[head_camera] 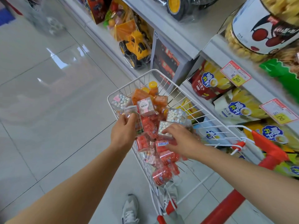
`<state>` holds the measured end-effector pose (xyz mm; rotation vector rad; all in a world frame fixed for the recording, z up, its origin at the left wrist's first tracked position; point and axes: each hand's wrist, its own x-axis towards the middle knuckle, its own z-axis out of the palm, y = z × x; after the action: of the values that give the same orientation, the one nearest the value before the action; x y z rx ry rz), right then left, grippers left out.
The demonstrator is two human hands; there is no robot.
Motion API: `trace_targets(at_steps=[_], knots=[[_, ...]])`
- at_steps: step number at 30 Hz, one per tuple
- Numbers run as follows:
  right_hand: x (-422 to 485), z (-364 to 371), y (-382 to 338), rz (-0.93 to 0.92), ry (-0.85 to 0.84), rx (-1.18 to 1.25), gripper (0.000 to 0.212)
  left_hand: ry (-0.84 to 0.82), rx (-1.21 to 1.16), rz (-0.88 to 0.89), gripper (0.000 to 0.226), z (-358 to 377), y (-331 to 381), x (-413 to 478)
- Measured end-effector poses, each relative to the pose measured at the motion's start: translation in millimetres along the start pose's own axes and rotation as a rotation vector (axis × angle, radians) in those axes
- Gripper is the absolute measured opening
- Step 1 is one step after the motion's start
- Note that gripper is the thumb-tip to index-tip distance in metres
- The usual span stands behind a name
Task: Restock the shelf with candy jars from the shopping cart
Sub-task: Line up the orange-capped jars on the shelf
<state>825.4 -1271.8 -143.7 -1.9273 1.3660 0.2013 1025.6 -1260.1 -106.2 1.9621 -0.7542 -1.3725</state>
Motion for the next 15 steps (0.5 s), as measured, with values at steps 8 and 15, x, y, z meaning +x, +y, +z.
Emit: trace_targets(at_steps=[8, 15], knots=[[-11, 18, -14, 0.003, -0.043, -0.178, 0.045, -0.122, 0.000, 0.015, 0.027, -6, -10, -13], [-34, -33, -43, 0.071, 0.211, 0.860, 0.049, -0.431, 0.033, 0.062, 0.047, -3, 12, -43]])
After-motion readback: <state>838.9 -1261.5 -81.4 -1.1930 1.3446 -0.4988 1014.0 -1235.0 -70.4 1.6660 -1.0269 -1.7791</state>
